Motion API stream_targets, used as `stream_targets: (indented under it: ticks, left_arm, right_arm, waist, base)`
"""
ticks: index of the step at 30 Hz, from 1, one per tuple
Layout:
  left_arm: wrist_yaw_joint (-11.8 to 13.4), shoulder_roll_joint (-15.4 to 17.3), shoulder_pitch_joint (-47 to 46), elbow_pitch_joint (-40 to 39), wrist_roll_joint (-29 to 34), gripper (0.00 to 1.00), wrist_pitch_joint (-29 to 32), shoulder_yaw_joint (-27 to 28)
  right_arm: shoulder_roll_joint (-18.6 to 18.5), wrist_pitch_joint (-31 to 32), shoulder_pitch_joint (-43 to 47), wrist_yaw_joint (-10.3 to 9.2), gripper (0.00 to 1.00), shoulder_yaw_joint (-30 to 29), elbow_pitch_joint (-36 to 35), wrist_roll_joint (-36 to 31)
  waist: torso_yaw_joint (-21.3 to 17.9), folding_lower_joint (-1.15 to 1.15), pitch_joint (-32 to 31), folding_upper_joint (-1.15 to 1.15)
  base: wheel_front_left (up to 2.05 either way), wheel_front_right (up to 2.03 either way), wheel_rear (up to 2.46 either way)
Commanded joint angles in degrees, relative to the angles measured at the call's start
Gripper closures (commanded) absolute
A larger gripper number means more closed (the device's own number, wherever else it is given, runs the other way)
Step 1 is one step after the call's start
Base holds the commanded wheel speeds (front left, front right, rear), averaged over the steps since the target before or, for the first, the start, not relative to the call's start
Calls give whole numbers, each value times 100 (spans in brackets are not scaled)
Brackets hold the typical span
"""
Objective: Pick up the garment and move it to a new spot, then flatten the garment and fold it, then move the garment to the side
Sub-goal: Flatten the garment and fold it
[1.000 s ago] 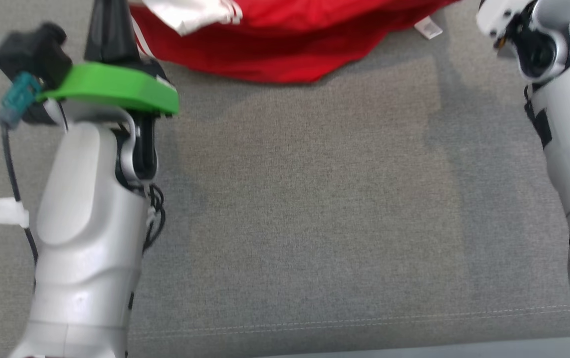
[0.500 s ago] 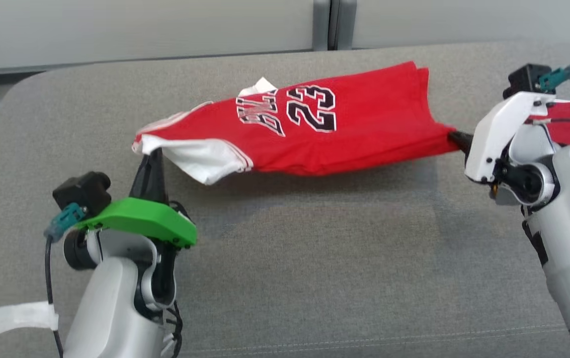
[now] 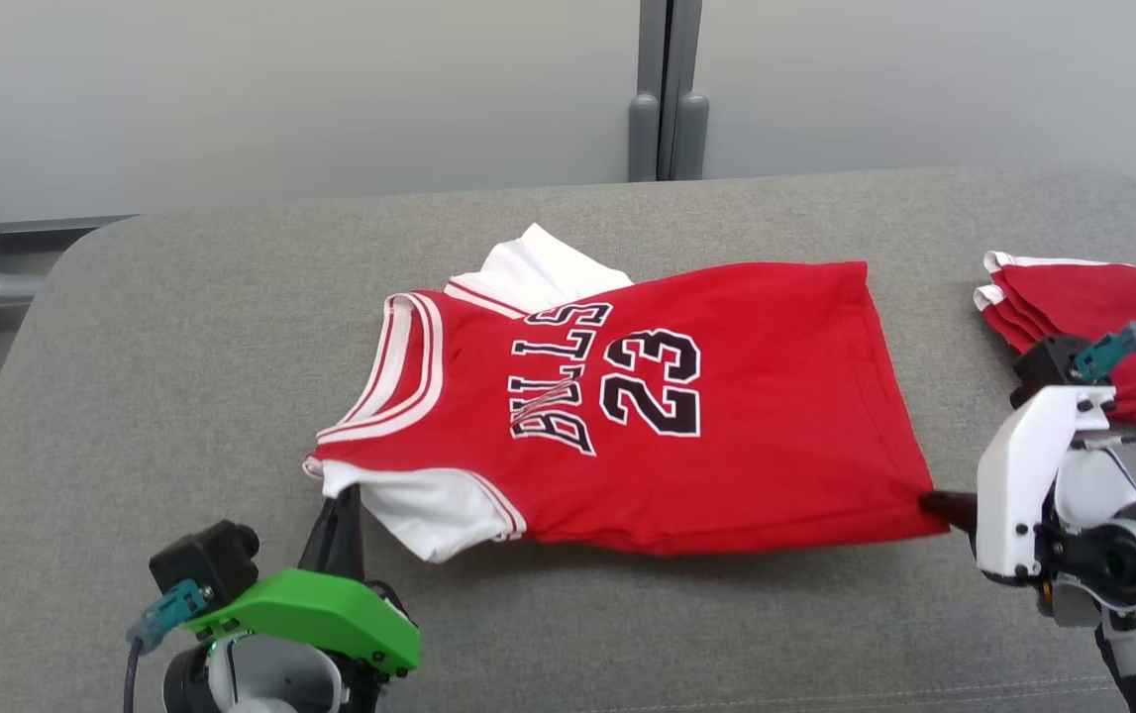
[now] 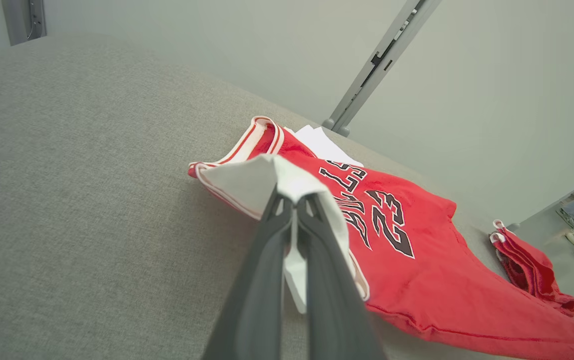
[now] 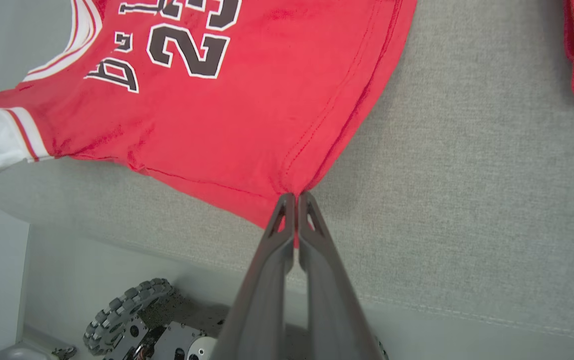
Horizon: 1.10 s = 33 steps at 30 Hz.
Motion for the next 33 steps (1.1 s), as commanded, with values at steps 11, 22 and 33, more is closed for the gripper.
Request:
stream_targets:
  ticks: [11,22,33]
  left_arm:
    - [321,8,1125,-264,-159,100,173,-172]
    - [481,91,1731,-554,-260,100,402,-248]
    - [573,319,2286,-1035,-265,100,931,-521]
  right_arm:
    - [288,418,1114,2,100,-479,-584,-681]
    - [193,333,1421,1,100,-660,-418,-1293]
    - [62,614,1703,1,100,-760,-387,-1533]
  waist:
    - [75,1,-44,0]
    - [222,1,-36,0]
    - [321,1,111,0]
  base:
    - [0,0,0]
    - [0,0,0]
    - [0,0,0]
